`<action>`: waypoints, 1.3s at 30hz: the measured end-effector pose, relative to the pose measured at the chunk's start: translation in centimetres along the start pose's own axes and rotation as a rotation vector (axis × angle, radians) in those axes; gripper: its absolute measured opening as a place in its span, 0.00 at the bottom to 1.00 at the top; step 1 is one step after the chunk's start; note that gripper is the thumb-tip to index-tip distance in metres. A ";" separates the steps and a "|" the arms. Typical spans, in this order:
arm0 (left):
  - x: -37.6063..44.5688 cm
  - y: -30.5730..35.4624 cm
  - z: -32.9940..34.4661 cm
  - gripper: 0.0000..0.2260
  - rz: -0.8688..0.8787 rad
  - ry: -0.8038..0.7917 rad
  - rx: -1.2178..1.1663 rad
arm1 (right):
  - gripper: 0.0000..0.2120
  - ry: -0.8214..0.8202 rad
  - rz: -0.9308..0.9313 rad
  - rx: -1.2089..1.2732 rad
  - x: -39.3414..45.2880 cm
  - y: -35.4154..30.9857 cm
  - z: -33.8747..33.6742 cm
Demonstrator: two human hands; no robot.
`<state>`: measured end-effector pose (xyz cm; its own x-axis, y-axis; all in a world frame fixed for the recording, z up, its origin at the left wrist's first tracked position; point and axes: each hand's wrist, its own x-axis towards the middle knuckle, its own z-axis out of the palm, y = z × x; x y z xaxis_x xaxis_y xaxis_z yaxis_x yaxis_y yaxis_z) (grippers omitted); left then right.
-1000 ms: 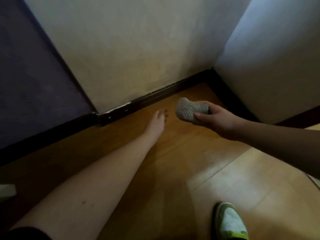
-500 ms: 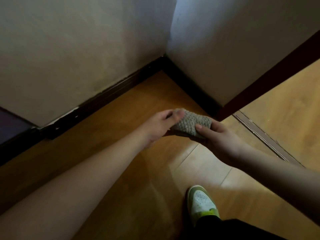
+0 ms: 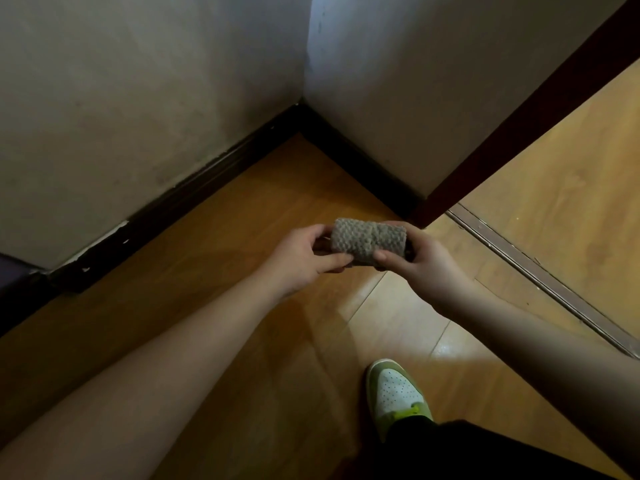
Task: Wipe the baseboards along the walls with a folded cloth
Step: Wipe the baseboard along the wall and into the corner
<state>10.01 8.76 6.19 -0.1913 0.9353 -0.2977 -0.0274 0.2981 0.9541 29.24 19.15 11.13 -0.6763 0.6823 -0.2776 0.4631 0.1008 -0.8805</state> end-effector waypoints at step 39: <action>7.6 -0.9 -6.3 0.16 -0.147 0.324 0.417 | 0.32 -0.233 -0.258 -0.971 13.0 18.9 4.6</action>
<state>2.43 14.41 3.25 -0.5090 0.7911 -0.3393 0.3017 0.5331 0.7905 26.52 26.62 -10.89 -0.8672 0.4100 -0.2827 0.4811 0.8364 -0.2628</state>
